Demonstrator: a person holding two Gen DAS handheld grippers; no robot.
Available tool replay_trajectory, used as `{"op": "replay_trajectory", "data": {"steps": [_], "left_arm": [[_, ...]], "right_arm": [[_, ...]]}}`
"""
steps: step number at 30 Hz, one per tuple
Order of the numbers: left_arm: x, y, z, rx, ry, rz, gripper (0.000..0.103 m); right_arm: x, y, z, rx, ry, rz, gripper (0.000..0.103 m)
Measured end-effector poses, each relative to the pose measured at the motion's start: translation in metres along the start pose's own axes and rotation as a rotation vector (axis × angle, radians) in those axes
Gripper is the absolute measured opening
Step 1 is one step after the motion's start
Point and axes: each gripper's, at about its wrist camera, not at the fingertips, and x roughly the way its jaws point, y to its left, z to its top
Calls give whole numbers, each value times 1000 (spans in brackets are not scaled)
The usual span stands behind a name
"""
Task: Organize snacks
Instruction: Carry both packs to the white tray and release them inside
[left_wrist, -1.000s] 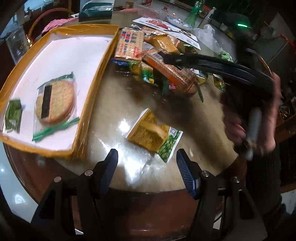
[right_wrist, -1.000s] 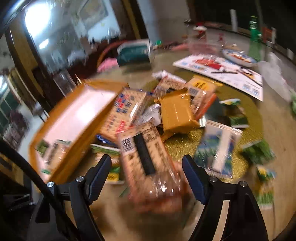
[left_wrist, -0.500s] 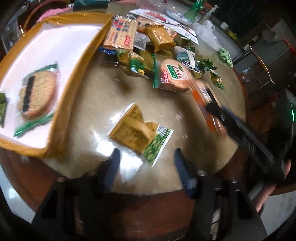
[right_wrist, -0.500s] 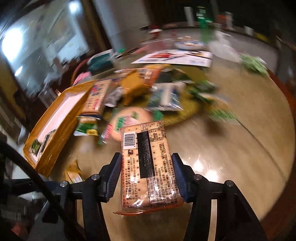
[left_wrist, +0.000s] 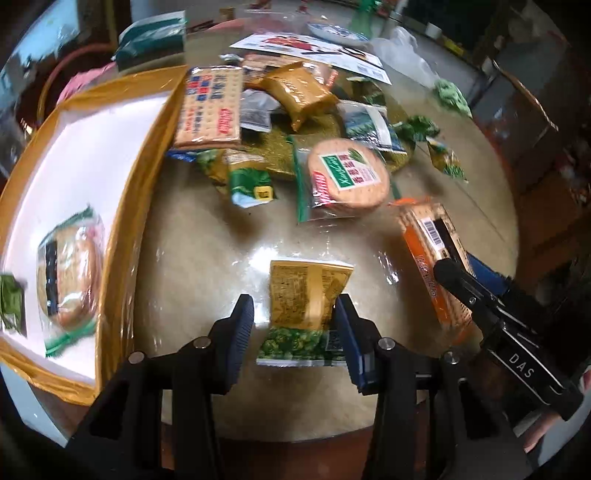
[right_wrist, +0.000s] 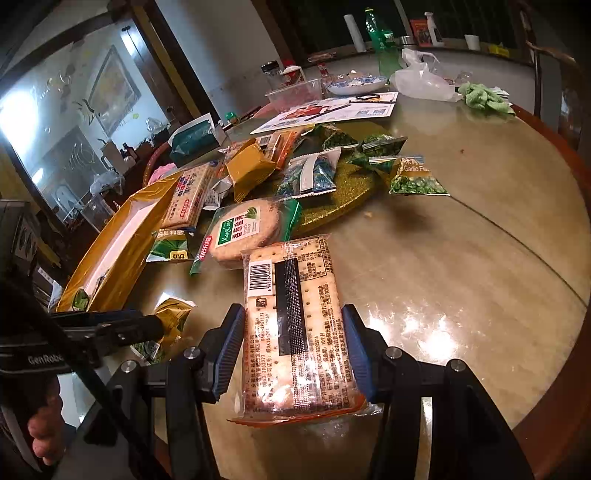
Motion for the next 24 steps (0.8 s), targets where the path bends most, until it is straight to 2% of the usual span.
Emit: {"op": "replay_trajectory", "data": {"steps": [5,7,8,10,15,20,21,24], "left_arm": [[4,-8,-1,37,-13,19,39],[3,-12,-4,62,-28,43,33],[1,-13,-6,76,-40,47,27],[-1,-12,-11,100,-54,50,26],[-8,-10,-17,101,-76,58,17],[-35,5,-27,28,-120,-7,16],[-45,10,-30,11,-136,-25,16],[-74,29,-38,-43,-169,-58,16]], "right_arm": [[1,3,-1,-21,7,-1,53],[1,4,-1,-25,12,-4,53],[3,6,-1,-27,17,-8,53],[5,7,-1,-36,28,-9,54],[6,11,-2,-52,32,-22,53],[-6,14,-4,-47,-8,-22,51],[-9,15,-5,-35,-8,-11,51],[-19,27,-7,7,1,117,51]]}}
